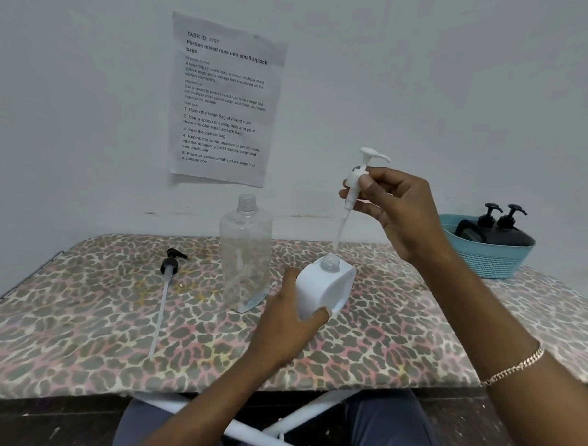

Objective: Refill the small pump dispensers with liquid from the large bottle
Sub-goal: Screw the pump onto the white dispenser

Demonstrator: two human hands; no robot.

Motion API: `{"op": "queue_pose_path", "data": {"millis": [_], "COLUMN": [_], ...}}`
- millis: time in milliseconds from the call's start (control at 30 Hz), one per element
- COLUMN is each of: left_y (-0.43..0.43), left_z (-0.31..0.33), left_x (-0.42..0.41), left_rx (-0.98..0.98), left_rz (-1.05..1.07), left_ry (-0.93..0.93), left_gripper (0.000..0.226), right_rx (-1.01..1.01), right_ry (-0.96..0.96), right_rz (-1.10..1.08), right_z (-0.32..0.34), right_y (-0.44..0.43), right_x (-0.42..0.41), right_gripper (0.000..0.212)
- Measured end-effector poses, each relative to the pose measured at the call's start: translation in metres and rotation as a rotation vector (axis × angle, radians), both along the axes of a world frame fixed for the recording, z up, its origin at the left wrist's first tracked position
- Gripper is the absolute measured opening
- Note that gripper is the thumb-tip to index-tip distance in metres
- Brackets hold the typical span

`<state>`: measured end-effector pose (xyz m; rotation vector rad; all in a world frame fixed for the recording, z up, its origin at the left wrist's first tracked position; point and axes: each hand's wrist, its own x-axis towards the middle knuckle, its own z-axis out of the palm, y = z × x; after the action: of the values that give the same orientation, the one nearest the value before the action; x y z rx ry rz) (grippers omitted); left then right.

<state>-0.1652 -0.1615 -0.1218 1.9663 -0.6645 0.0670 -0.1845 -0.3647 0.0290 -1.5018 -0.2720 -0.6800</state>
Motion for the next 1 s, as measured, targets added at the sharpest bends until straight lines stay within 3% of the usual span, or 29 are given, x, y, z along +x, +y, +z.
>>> {"op": "queue_pose_path", "data": {"millis": [267, 500, 1000], "left_y": [-0.002, 0.0, 0.0], "left_z": [-0.003, -0.005, -0.005], "left_x": [0.002, 0.003, 0.008], "left_rx": [0.005, -0.034, -0.125], "left_rz": [-0.002, -0.026, -0.085], "left_ry": [-0.006, 0.007, 0.035], "left_gripper": [0.055, 0.056, 0.052], "right_rx": [-0.132, -0.197, -0.243], "right_ry": [0.074, 0.149, 0.126], "right_rz": [-0.058, -0.104, -0.121], "right_z": [-0.032, -0.069, -0.074], "right_y": [0.006, 0.005, 0.001], "right_x": [0.0, -0.001, -0.018], "right_gripper": [0.015, 0.024, 0.024]}}
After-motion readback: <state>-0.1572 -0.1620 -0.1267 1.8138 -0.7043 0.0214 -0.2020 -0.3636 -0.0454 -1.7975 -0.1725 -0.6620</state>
